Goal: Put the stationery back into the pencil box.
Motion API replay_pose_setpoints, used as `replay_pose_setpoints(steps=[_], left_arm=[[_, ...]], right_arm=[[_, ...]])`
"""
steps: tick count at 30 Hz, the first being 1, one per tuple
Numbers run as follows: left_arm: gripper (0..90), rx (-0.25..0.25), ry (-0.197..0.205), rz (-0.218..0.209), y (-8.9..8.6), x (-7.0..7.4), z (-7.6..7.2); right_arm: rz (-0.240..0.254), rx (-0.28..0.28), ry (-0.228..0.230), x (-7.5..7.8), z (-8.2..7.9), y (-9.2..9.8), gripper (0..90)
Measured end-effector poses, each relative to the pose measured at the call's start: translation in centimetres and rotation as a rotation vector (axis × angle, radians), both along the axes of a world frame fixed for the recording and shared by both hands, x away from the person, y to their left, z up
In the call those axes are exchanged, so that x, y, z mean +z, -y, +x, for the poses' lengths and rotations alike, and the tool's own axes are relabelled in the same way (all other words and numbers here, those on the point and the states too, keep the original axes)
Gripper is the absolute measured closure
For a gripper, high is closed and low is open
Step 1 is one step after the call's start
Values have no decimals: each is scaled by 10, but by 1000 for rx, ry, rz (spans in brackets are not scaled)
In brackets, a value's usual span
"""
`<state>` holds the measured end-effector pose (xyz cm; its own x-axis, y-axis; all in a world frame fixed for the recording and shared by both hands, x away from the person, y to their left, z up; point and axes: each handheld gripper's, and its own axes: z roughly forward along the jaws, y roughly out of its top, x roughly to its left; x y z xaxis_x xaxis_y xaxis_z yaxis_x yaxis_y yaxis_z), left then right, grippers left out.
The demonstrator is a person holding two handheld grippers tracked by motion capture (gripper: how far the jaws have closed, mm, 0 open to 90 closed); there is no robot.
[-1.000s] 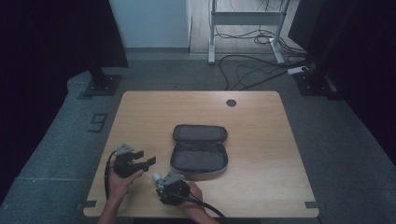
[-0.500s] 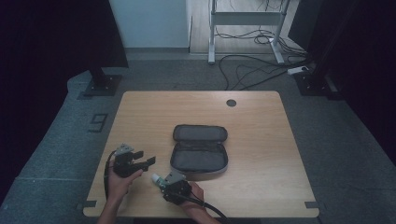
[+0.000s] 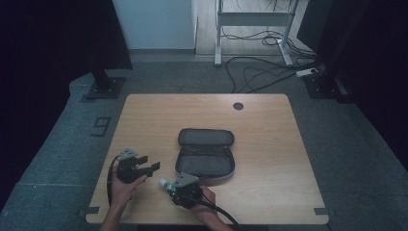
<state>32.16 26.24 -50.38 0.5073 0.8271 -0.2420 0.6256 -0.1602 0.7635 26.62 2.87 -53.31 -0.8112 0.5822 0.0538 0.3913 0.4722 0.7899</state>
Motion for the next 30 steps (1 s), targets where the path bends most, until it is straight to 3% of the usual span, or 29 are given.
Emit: replay_pose_setpoints(steps=[14, 30], left_arm=[[310, 7, -4, 7, -1, -2, 1], [307, 14, 0, 5, -2, -2, 0]], right_arm=[[77, -23, 31, 24, 4, 23, 650], [101, -73, 61, 40, 9, 46, 650]])
